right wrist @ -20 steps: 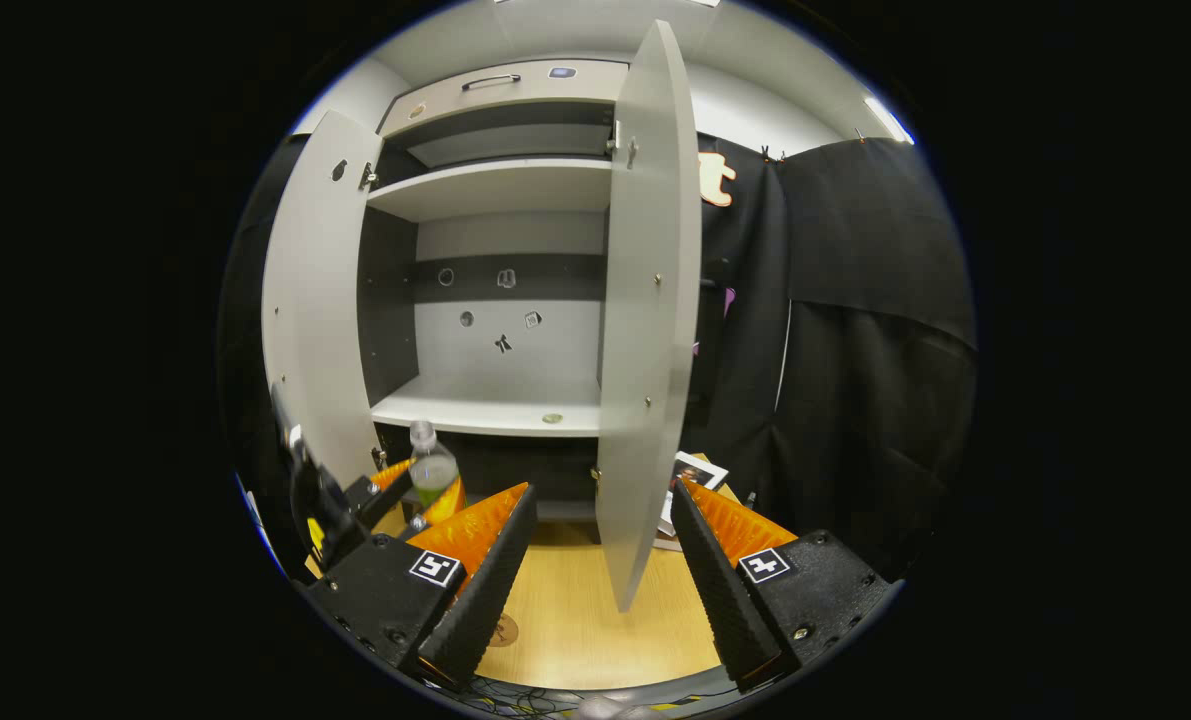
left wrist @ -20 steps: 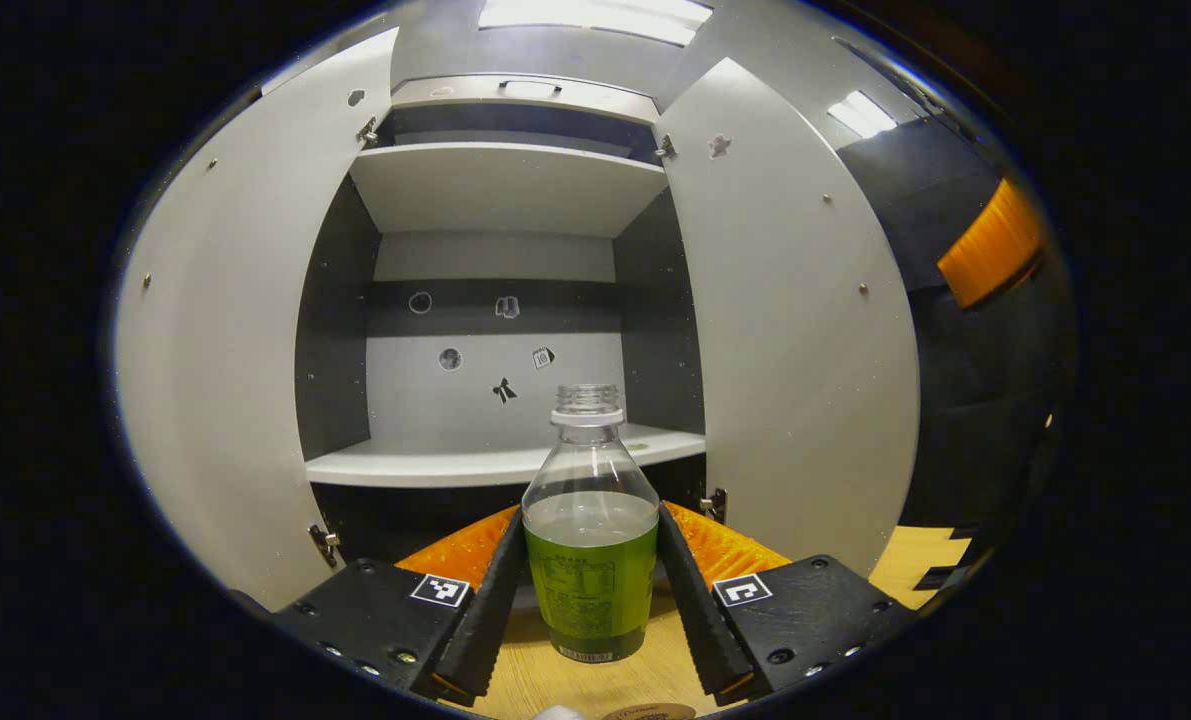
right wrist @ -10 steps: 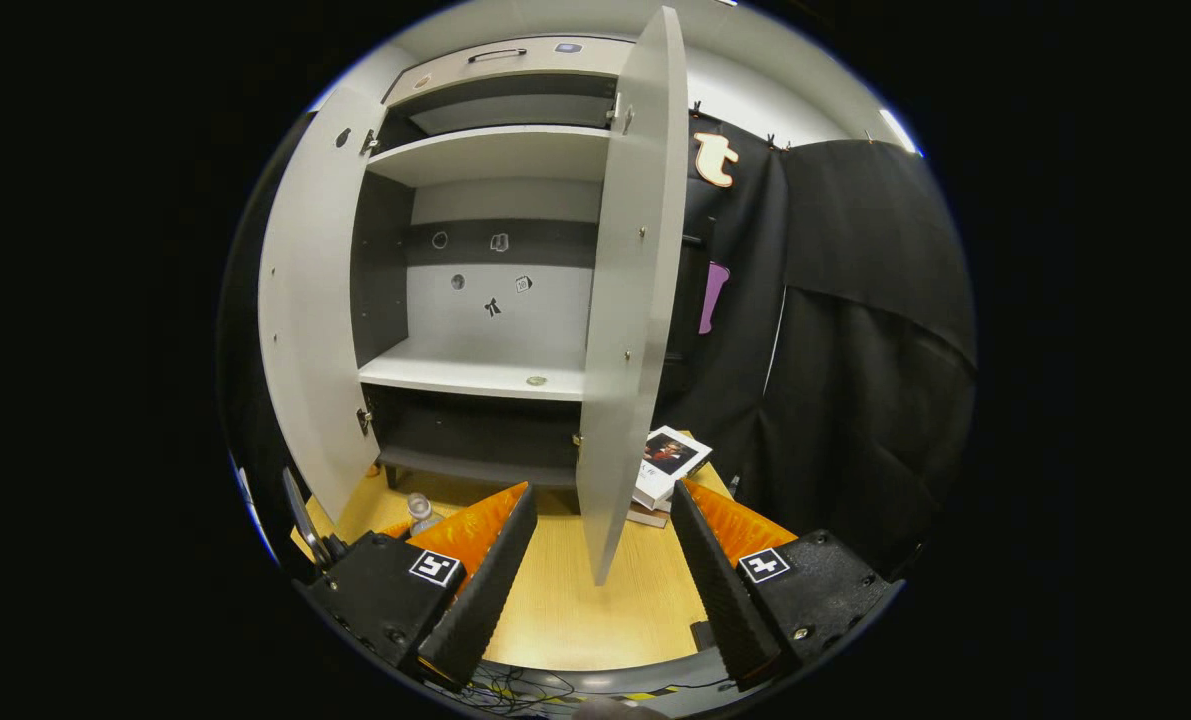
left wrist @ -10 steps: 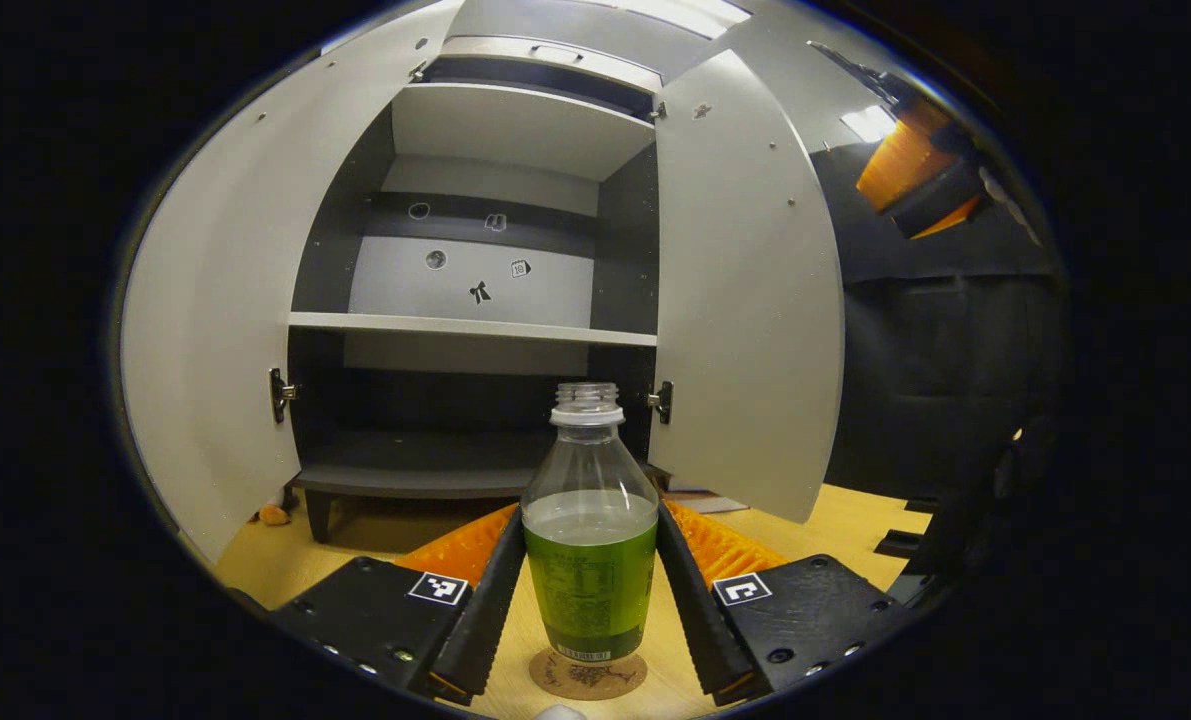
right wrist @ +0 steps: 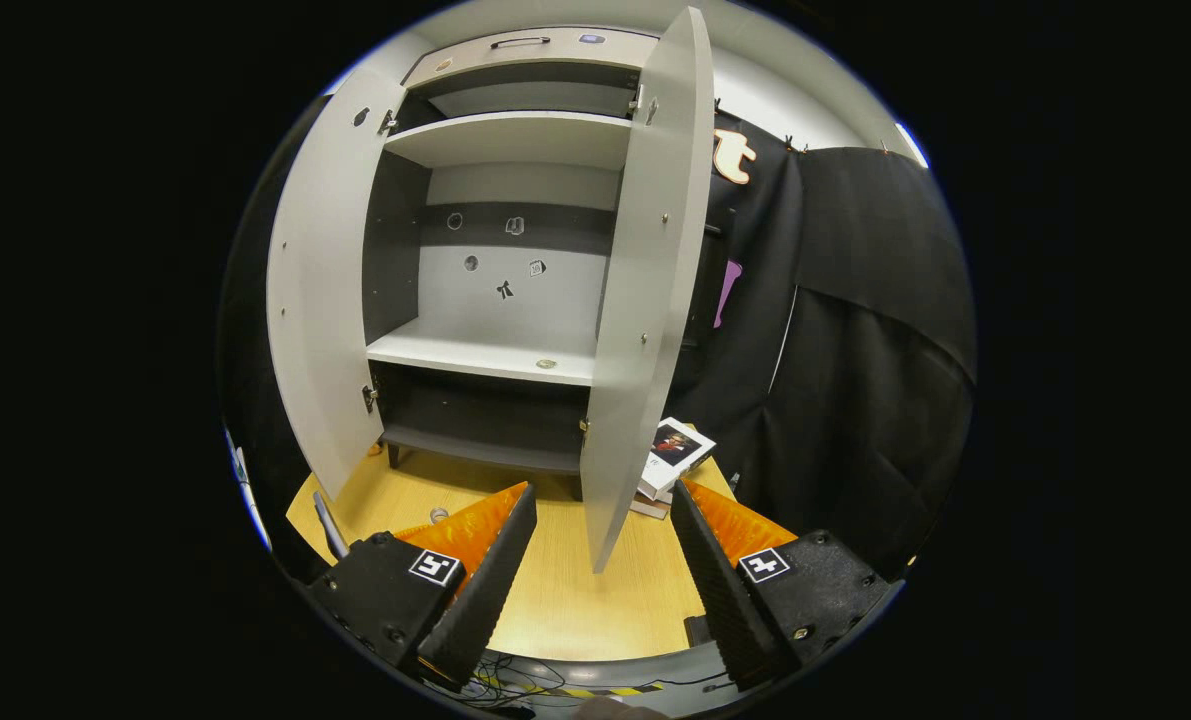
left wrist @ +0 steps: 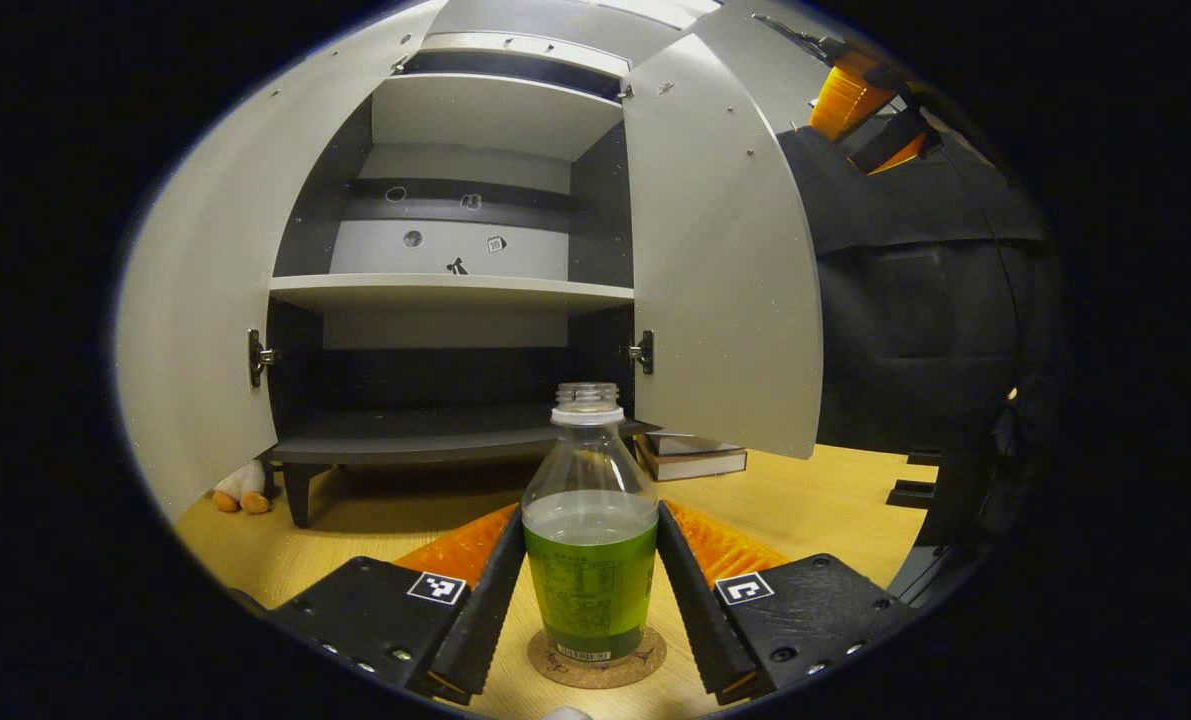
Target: Grasp the bottle in the cabinet with the left hand and place it on the coaster, then close the right door with the right hand and the left door with the left hand.
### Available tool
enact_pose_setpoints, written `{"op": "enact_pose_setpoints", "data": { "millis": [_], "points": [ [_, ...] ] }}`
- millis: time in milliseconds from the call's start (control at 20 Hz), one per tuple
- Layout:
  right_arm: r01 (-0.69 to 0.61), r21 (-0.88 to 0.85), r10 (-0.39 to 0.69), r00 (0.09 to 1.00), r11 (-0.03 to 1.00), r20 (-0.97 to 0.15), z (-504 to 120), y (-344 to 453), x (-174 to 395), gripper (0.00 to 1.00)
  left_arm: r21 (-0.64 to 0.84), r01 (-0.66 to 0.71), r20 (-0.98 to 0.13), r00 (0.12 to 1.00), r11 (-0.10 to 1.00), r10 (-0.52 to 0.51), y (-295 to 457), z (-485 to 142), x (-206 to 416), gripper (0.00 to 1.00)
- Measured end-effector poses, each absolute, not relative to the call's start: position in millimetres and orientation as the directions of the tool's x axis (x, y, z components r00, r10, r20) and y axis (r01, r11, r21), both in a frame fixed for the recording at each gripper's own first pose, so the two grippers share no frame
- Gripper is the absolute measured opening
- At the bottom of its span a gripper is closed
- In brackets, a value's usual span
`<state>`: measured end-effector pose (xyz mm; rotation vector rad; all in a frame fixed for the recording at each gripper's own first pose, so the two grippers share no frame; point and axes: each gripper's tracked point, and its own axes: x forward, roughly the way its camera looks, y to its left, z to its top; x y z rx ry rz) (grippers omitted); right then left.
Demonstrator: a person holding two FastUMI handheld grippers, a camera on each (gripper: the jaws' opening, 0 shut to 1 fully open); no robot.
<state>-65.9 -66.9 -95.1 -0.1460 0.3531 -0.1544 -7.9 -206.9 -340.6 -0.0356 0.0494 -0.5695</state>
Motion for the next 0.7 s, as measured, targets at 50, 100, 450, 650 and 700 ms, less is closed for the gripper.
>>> {"op": "enact_pose_setpoints", "data": {
  "millis": [50, 100, 450, 650, 700],
  "points": [
    [0.124, -0.169, -0.175, 0.926, 0.978, -0.334, -96, -67, -66, 0.84, -0.050, 0.538, -0.038, 0.841, 0.841, -0.540, -207, -340, -10, 0.76],
    [0.126, -0.168, -0.177, 0.926, 0.978, -0.332, -95, -68, -67, 0.84, -0.054, 0.537, -0.053, 0.841, 0.842, -0.539, -207, -342, -11, 0.76],
    [0.136, -0.162, -0.181, 0.934, 0.977, -0.309, -89, -71, -68, 0.84, -0.011, 0.510, -0.059, 0.858, 0.860, -0.510, -199, -311, -12, 0.96],
    [0.146, -0.137, -0.179, 0.942, 0.980, -0.283, -83, -72, -68, 0.84, -0.052, 0.464, -0.025, 0.885, 0.884, -0.465, -193, -260, -2, 0.96],
    [0.149, -0.129, -0.180, 0.944, 0.980, -0.276, -81, -73, -70, 0.84, -0.052, 0.454, -0.022, 0.890, 0.890, -0.455, -191, -244, 0, 0.96]
  ]
}}
